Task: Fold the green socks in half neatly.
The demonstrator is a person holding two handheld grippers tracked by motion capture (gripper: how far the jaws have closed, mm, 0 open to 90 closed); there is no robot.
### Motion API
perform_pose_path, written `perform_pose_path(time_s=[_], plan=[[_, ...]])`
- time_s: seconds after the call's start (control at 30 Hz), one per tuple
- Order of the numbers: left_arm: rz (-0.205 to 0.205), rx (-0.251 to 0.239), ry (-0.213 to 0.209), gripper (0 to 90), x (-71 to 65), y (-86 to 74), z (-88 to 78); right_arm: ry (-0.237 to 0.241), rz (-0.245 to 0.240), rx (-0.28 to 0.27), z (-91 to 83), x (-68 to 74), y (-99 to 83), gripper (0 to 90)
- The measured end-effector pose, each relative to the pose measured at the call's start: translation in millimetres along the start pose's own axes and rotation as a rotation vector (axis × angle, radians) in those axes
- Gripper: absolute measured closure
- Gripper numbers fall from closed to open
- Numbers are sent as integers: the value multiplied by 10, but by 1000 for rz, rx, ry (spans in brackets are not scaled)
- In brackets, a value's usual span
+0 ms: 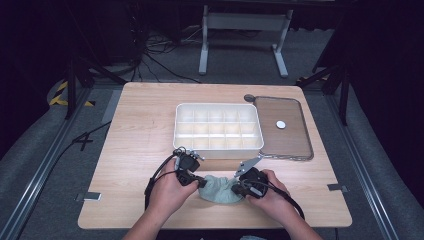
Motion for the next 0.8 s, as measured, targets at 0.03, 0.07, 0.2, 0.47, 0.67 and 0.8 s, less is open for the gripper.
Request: perform_pose_path(time_s=[0.03,0.07,0.2,0.47,0.67,0.8], plan=[[6,-8,-1,832,-11,15,-6,5,-8,-2,5,7,3,875],[12,-16,-3,832,-25,33,-8,22,-9,-6,13,30,11,876],[18,-23,-20,832,-69,73,7,39,-12,-14,25,50,20,879],[43,-22,-32,832,-156,159,76,70,-12,-42,36,57,19,883],[72,-11,-39,832,-219,198,131,72,-6,-59,33,60,10,882],[85,3,-41,832,-252,225,201,72,4,-78,34,53,-1,881]])
Point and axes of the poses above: each handheld gripper's, and its own axes: z roughly forward along the jaws, y roughly out of its top, x roughly to its left, the point moved 9 cm from there along z, roughly forward along the jaws, and after that the axes turned 4 degrees about z, right-handed, at the moved point
